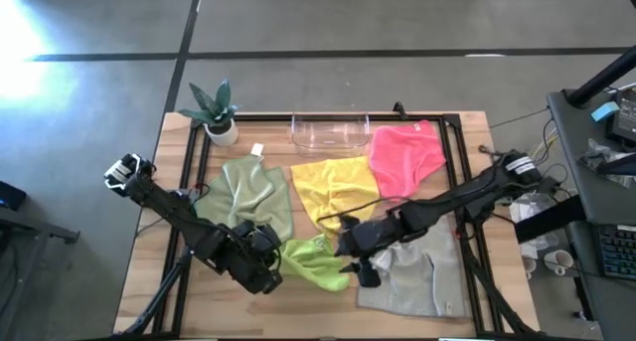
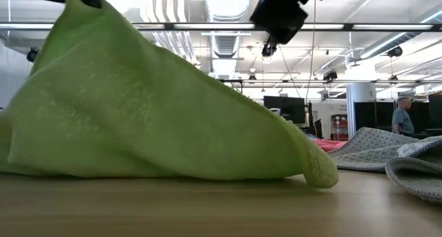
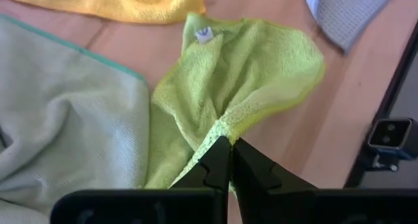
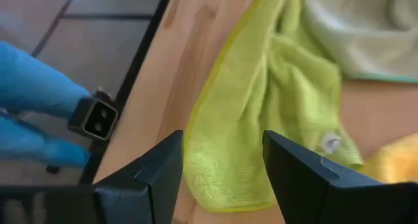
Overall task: Fold microfiber towels
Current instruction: Fold the green microfiber cloth
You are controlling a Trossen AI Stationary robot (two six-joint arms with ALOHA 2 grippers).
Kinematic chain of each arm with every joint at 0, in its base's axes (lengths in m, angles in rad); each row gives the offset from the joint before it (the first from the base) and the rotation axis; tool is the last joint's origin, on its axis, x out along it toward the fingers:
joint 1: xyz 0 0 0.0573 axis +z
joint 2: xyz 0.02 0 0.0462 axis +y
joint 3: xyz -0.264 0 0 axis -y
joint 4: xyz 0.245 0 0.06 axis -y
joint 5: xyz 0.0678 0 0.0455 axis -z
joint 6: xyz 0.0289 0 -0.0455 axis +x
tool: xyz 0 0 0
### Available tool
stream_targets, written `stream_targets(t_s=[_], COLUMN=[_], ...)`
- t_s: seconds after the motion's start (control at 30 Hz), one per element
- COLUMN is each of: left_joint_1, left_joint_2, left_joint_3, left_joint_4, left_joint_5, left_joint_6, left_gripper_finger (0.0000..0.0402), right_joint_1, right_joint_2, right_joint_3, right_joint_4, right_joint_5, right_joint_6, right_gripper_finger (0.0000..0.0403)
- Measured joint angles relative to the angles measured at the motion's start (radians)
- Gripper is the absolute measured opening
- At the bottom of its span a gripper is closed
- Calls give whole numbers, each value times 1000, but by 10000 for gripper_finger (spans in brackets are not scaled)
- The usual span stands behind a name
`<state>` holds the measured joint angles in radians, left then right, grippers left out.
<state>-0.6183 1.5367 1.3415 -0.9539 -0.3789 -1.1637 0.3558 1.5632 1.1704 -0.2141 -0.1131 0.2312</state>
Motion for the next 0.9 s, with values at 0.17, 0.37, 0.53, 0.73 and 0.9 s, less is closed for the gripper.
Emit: stream_targets(t_s=[0.17,0.37,0.53,0.73,0.9], left_joint_1=[9,10,10,10,10], left_joint_2=[-1,-1,-1,-1,-2], left_joint_3=[0,0,0,0,0], left_joint_4=[-1,1,2,3,2], left_joint_5=[-21,-25,-26,-27,-27], left_joint_6=[1,1,16,45,46], left_gripper_finger=[0,0,0,0,0], right_joint_1=[10,30,53,63,68], right_joint_2=[91,190,269,326,353], right_joint_3=[80,151,209,247,251], right_joint_4=[8,1,6,2,0], right_joint_5=[1,2,16,88,94], right_joint_6=[63,128,170,222,275], right_gripper_finger=[199,198,198,190,189])
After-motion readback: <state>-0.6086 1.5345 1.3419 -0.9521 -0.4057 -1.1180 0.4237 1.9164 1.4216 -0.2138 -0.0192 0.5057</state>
